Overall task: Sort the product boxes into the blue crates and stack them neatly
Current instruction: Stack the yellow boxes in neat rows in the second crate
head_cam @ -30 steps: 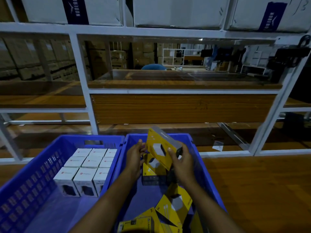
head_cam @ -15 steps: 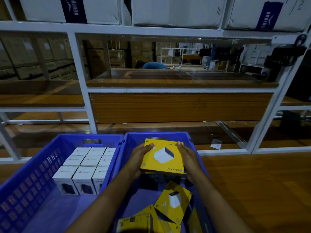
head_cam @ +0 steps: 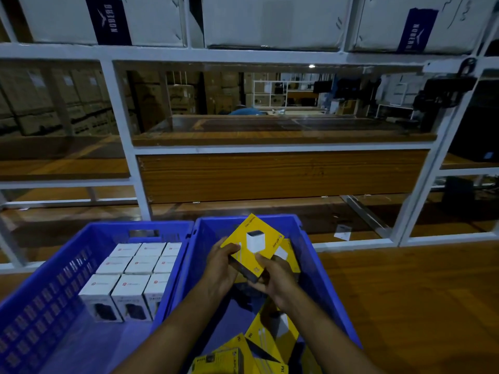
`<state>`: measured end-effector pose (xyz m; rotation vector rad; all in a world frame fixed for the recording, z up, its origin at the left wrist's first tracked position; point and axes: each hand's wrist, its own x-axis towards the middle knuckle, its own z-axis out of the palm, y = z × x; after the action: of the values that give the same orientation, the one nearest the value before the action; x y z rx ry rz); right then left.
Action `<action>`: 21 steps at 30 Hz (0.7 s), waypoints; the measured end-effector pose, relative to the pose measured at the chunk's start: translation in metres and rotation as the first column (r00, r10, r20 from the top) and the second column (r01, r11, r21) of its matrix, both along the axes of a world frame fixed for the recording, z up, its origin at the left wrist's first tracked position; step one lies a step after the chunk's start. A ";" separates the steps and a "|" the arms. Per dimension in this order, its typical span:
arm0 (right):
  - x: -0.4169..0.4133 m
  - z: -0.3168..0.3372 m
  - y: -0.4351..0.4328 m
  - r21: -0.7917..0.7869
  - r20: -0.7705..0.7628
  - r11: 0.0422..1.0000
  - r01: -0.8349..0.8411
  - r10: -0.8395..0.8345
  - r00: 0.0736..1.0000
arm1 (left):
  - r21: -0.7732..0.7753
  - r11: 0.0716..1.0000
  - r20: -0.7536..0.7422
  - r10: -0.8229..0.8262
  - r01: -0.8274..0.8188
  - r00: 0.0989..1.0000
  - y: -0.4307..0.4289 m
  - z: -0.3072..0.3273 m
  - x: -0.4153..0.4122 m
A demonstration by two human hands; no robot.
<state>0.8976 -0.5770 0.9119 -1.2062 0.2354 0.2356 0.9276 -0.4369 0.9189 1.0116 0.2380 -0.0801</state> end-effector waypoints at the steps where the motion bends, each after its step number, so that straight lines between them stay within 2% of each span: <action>1: 0.000 -0.001 0.000 0.005 0.014 1.000 0.016 -0.016 1.000 | 0.036 0.999 -0.008 -0.003 0.003 1.000 0.000 0.004 -0.003; 3: 0.003 -0.002 -0.002 -0.024 0.077 0.999 0.031 -0.029 0.997 | 0.131 0.991 -0.004 0.023 -0.022 1.000 0.001 0.010 -0.010; 5: 0.004 -0.001 -0.004 -0.131 0.151 0.990 0.055 -0.035 0.988 | 0.334 0.938 0.032 0.085 -0.091 0.996 0.001 0.010 -0.010; 7: 0.008 -0.007 -0.005 -0.267 0.226 0.959 0.090 -0.029 0.974 | 0.540 0.831 0.063 0.121 -0.136 0.991 0.002 0.009 -0.011; 9: 0.011 -0.015 -0.006 -0.442 0.343 0.881 0.168 -0.007 0.939 | 0.708 0.700 0.086 0.053 -0.098 0.995 0.004 0.006 -0.009; 11: 0.013 -0.020 -0.009 -0.519 0.402 0.829 0.208 0.022 0.915 | 0.811 0.581 0.100 -0.030 -0.064 0.995 0.007 -0.002 -0.004; 13: 0.014 -0.020 -0.009 -0.468 0.380 0.867 0.171 0.023 0.925 | 0.846 0.529 0.100 -0.043 -0.062 0.994 0.008 -0.005 -0.001; 15: 0.015 -0.022 -0.009 -0.426 0.333 0.900 0.088 0.065 0.941 | 0.854 0.515 0.101 -0.037 -0.067 0.994 0.010 -0.002 -0.003; 19: 0.022 -0.032 -0.005 -0.499 0.399 0.864 0.063 0.164 0.902 | 0.854 0.503 0.158 -0.008 -0.132 0.987 0.019 -0.001 0.000; 21: 0.029 -0.035 -0.006 -0.527 0.420 0.848 0.064 0.195 0.886 | 0.859 0.503 0.131 -0.026 -0.100 0.991 0.020 -0.001 0.005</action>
<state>0.9263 -0.5829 0.8772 -1.7866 -0.1792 -0.0735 0.9324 -0.4169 0.9181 2.0401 0.1753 0.1747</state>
